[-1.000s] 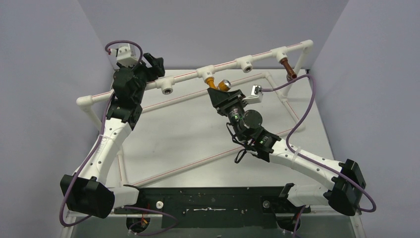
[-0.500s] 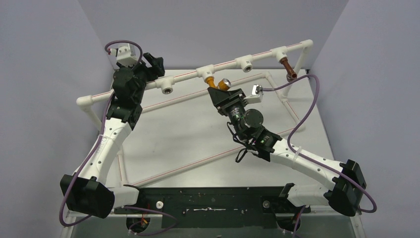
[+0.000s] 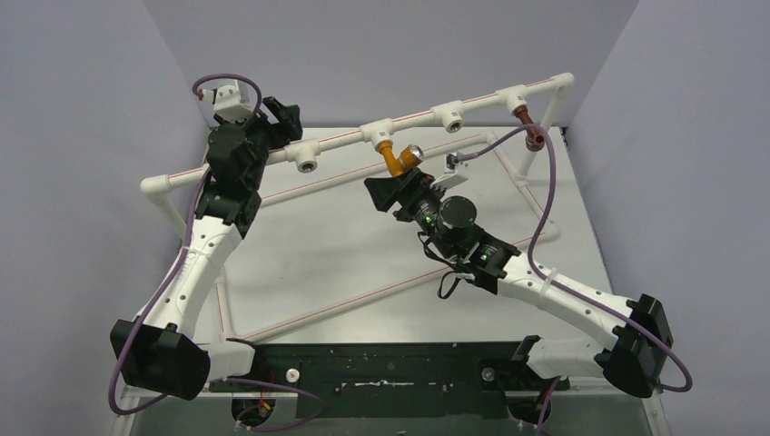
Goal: Install the water faucets
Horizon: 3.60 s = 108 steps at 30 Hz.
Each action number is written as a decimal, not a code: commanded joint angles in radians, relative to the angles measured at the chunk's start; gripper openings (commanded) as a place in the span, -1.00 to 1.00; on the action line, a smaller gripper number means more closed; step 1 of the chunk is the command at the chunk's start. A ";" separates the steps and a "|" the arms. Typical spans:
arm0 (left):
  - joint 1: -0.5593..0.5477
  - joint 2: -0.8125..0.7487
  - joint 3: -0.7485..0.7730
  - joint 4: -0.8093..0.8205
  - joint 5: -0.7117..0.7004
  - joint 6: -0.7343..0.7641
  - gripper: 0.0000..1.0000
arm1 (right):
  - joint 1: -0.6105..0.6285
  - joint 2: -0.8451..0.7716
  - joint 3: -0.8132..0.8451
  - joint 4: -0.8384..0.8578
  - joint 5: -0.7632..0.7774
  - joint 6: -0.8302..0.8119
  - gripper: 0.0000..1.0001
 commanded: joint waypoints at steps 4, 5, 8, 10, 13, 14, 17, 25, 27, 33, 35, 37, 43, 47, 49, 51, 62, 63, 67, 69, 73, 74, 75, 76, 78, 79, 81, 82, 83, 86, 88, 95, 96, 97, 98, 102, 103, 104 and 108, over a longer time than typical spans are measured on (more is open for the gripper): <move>-0.064 0.144 -0.167 -0.520 0.158 0.071 0.48 | -0.009 -0.150 0.080 -0.266 -0.044 -0.342 0.74; -0.064 0.142 -0.169 -0.514 0.158 0.072 0.48 | -0.009 -0.171 0.085 -0.306 -0.037 -0.383 0.77; -0.064 0.137 -0.171 -0.509 0.141 0.074 0.48 | -0.010 -0.241 0.092 -0.406 0.009 -0.485 0.89; -0.064 0.133 -0.170 -0.501 0.135 0.074 0.48 | -0.011 -0.291 0.095 -0.474 0.062 -0.532 0.95; -0.064 0.130 -0.167 -0.495 0.140 0.064 0.48 | -0.011 -0.370 0.086 -0.566 0.211 -0.556 1.00; -0.064 0.130 -0.163 -0.491 0.144 0.057 0.48 | -0.012 -0.399 0.079 -0.591 0.251 -0.564 1.00; -0.064 0.124 -0.136 -0.492 0.150 0.038 0.48 | -0.011 -0.502 0.032 -0.595 0.273 -0.644 1.00; -0.061 0.123 0.035 -0.542 0.150 0.017 0.49 | -0.010 -0.683 -0.073 -0.590 0.410 -0.708 1.00; -0.060 0.131 0.099 -0.563 0.145 0.019 0.49 | -0.010 -0.694 -0.094 -0.586 0.418 -0.737 1.00; -0.056 0.112 0.257 -0.544 0.138 0.014 0.53 | -0.011 -0.700 -0.191 -0.542 0.478 -0.804 1.00; -0.053 0.093 0.286 -0.519 0.143 0.017 0.58 | -0.011 -0.701 -0.232 -0.500 0.482 -0.845 1.00; -0.050 0.072 0.310 -0.498 0.150 0.024 0.61 | -0.012 -0.700 -0.274 -0.453 0.510 -0.869 1.00; -0.038 -0.056 0.311 -0.414 0.201 0.035 0.66 | -0.013 -0.651 -0.409 -0.272 0.604 -0.995 1.00; -0.035 -0.171 0.286 -0.388 0.232 0.045 0.77 | -0.041 -0.583 -0.495 -0.088 0.571 -1.011 1.00; -0.033 -0.218 0.287 -0.409 0.264 0.045 0.78 | -0.076 -0.535 -0.543 -0.003 0.525 -1.001 1.00; -0.033 -0.265 0.287 -0.441 0.301 0.046 0.79 | -0.128 -0.477 -0.566 0.051 0.488 -0.971 1.00; -0.084 -0.522 0.188 -0.548 0.387 0.025 0.80 | -0.469 -0.186 -0.673 0.398 0.294 -0.886 1.00; -0.086 -0.540 0.171 -0.540 0.405 0.010 0.80 | -0.499 -0.160 -0.684 0.437 0.264 -0.884 1.00; -0.095 -0.592 0.101 -0.499 0.491 -0.040 0.81 | -0.607 -0.030 -0.727 0.599 0.195 -0.887 1.00; -0.101 -0.607 0.067 -0.476 0.535 -0.055 0.81 | -0.661 0.034 -0.757 0.707 0.159 -0.878 1.00; -0.122 -0.603 0.042 -0.458 0.604 -0.043 0.82 | -0.733 0.149 -0.791 0.884 0.103 -0.870 1.00; -0.129 -0.599 0.042 -0.458 0.612 -0.035 0.82 | -0.740 0.174 -0.798 0.927 0.096 -0.899 1.00; -0.136 -0.596 0.042 -0.457 0.617 -0.028 0.82 | -0.748 0.199 -0.806 0.970 0.078 -0.909 1.00; -0.144 -0.589 0.042 -0.457 0.620 -0.020 0.83 | -0.762 0.237 -0.818 1.036 0.062 -0.912 1.00; -0.156 -0.574 0.046 -0.458 0.634 -0.008 0.84 | -0.801 0.338 -0.842 1.162 0.032 -0.881 1.00; -0.162 -0.564 0.048 -0.461 0.642 0.000 0.84 | -0.821 0.413 -0.853 1.282 -0.007 -0.889 1.00; -0.170 -0.546 0.051 -0.462 0.662 0.008 0.84 | -0.834 0.354 -0.813 1.094 -0.086 -0.887 1.00; -0.174 -0.539 0.050 -0.461 0.671 0.011 0.84 | -0.845 0.377 -0.794 1.101 -0.183 -0.925 1.00; -0.178 -0.534 0.049 -0.458 0.679 0.014 0.84 | -0.844 0.396 -0.781 1.108 -0.186 -0.927 1.00; -0.187 -0.523 0.047 -0.458 0.695 0.022 0.84 | -0.854 0.384 -0.751 1.037 -0.177 -0.915 1.00; -0.190 -0.521 0.050 -0.459 0.697 0.026 0.84 | -0.852 0.369 -0.751 1.001 -0.182 -0.917 1.00; -0.191 -0.536 0.074 -0.496 0.683 0.042 0.85 | -0.873 0.383 -0.690 0.910 -0.192 -0.885 1.00; -0.191 -0.539 0.073 -0.497 0.679 0.041 0.86 | -0.875 0.385 -0.690 0.915 -0.193 -0.885 1.00; -0.191 -0.544 0.070 -0.496 0.677 0.036 0.86 | -0.876 0.384 -0.690 0.913 -0.194 -0.885 1.00; -0.191 -0.548 0.068 -0.492 0.677 0.028 0.86 | -0.875 0.384 -0.690 0.913 -0.192 -0.885 1.00; -0.190 -0.572 0.059 -0.464 0.683 -0.012 0.87 | -0.877 0.386 -0.686 0.909 -0.198 -0.883 1.00; -0.190 -0.576 0.061 -0.465 0.686 -0.018 0.87 | -0.880 0.386 -0.686 0.907 -0.202 -0.882 1.00; -0.191 -0.577 0.066 -0.470 0.688 -0.019 0.87 | -0.881 0.386 -0.685 0.906 -0.204 -0.882 1.00; -0.190 -0.576 0.085 -0.490 0.699 -0.018 0.88 | -0.880 0.387 -0.683 0.903 -0.205 -0.881 1.00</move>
